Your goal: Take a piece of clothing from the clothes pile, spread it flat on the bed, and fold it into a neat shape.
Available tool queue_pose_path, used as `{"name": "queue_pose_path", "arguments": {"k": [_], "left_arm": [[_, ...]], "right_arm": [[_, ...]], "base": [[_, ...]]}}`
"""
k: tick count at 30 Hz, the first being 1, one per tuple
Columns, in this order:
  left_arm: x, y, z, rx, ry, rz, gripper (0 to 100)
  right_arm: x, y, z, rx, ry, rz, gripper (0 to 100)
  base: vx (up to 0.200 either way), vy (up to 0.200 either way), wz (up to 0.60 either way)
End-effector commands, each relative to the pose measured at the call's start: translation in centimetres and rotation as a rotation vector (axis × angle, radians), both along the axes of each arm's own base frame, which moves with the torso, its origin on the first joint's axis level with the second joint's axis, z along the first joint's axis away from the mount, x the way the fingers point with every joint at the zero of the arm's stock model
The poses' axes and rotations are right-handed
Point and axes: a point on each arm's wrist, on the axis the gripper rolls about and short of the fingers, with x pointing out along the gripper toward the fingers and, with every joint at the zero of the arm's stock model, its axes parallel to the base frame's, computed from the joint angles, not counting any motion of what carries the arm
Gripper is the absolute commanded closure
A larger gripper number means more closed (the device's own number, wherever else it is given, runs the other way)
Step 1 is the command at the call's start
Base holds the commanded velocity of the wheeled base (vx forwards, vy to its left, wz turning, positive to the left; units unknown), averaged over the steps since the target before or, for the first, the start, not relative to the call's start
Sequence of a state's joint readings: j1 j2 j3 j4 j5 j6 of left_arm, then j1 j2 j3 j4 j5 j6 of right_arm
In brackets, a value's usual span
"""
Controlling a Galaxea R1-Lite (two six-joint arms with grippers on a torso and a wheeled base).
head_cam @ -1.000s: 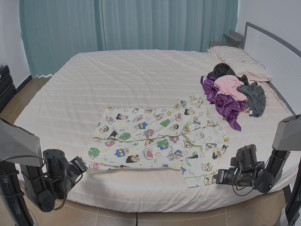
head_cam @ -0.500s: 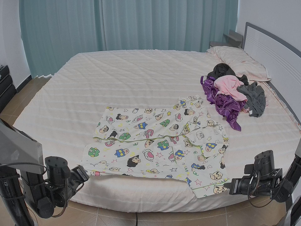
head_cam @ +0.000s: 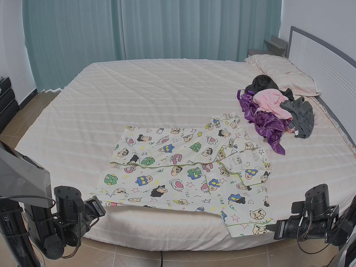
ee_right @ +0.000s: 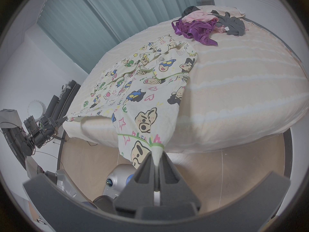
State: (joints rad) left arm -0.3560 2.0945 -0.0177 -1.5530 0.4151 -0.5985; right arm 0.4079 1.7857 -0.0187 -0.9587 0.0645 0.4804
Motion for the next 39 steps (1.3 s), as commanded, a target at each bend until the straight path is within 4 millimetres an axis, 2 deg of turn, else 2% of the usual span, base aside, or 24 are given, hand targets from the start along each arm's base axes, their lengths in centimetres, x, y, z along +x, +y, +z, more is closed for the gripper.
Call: {"name": "queue_pose_path", "arguments": {"k": [1,7,12,19,39], "left_arm": [[-0.4,0.1,0.0,0.017,0.013,-0.004,100],[-1.4,0.4,1.0,0.107,0.058,-0.063,100],[-1.9,0.5,0.6,0.154,0.125,-0.083,100],[-3.2,0.6,1.1,0.219,0.194,-0.138,100],[-5.2,1.0,0.9,0.27,0.343,-0.194,100]], "right_arm": [[-0.8,-0.1,0.1,-0.006,0.014,0.014,100],[-1.9,-0.2,0.4,-0.023,0.059,0.035,100],[-2.8,-0.3,0.5,-0.04,0.097,0.06,100],[-4.1,0.3,0.3,-0.08,0.147,0.135,100],[-6.1,0.4,0.6,-0.131,0.2,0.212,100]], "base": [[0.0,0.0,0.0],[0.0,0.0,0.0],[0.0,0.0,0.0],[0.0,0.0,0.0],[0.0,0.0,0.0]]}}
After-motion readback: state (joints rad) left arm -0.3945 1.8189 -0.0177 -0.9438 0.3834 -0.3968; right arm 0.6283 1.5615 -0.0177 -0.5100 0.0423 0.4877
